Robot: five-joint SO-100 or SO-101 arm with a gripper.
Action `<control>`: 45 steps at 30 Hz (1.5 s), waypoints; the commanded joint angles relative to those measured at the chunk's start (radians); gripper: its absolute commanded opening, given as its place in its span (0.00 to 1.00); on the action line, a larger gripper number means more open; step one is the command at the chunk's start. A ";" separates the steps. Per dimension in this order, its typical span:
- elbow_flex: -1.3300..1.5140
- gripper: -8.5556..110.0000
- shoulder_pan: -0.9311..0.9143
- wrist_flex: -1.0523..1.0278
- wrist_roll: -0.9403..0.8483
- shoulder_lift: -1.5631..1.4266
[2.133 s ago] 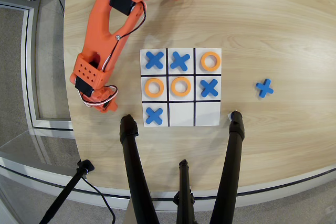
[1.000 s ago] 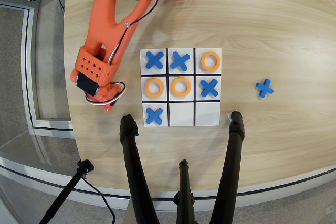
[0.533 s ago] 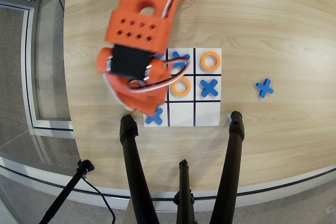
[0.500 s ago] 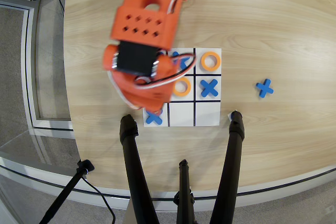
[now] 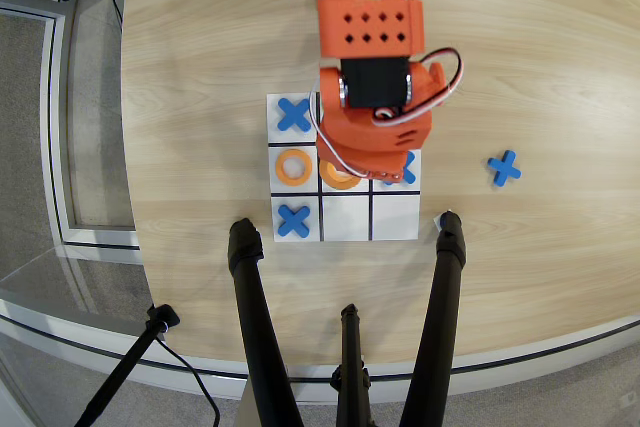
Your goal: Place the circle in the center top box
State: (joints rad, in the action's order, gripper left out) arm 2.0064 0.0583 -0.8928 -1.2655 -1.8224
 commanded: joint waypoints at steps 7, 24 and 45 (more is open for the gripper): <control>-0.229 0.07 0.025 0.072 0.046 0.267; -0.558 0.07 0.028 0.137 0.057 0.660; -0.680 0.08 -0.021 0.137 0.031 0.776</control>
State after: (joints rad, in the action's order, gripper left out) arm 1.3683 0.0430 -0.7532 -1.2287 -1.0385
